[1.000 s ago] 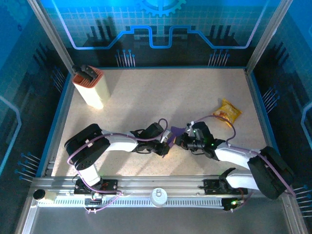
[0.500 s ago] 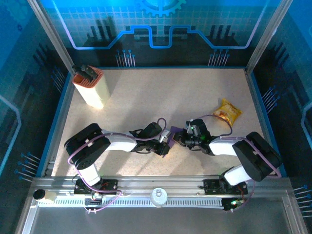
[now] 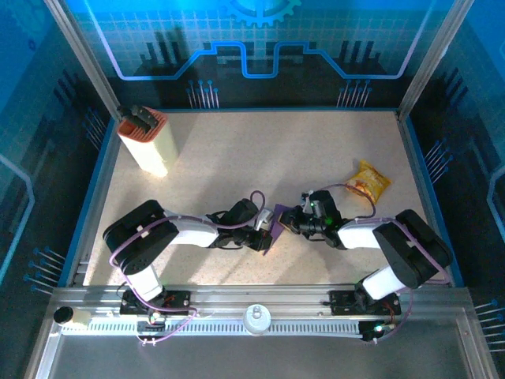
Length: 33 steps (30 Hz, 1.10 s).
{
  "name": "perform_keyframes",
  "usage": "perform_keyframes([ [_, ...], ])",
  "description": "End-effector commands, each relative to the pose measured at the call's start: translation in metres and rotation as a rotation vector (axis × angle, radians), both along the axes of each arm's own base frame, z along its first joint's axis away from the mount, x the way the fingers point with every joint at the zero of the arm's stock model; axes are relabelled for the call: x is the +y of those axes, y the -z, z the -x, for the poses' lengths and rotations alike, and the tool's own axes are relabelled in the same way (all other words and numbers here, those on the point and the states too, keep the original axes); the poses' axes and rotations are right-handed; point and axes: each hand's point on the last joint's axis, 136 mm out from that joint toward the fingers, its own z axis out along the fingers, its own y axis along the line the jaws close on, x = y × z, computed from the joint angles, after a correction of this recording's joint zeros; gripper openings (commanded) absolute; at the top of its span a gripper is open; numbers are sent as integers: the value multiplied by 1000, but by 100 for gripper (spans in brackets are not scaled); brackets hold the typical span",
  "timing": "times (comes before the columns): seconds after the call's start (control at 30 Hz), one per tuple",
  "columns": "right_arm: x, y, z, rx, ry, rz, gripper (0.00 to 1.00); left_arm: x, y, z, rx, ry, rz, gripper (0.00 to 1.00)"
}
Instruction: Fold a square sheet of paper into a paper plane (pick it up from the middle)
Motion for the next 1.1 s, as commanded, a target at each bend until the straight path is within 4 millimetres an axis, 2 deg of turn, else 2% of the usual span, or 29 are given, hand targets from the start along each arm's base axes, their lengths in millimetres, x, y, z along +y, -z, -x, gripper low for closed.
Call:
perform_keyframes([
  [0.0, -7, -8, 4, -25, -19, 17, 13, 38, 42, 32, 174, -38, -141, 6],
  [0.17, -6, -13, 18, -42, -92, 49, 12, 41, 43, 31, 193, -68, -126, 5],
  [0.3, -3, -14, 21, -47, -123, 49, 12, 41, 44, 31, 208, -82, -112, 5],
  [0.63, 13, -11, 0, -52, -134, 9, 10, 43, 45, 32, 217, -89, -120, 5],
  [1.07, 18, 6, -15, -24, -116, -45, 8, 47, 48, 34, 228, -106, -122, 6],
])
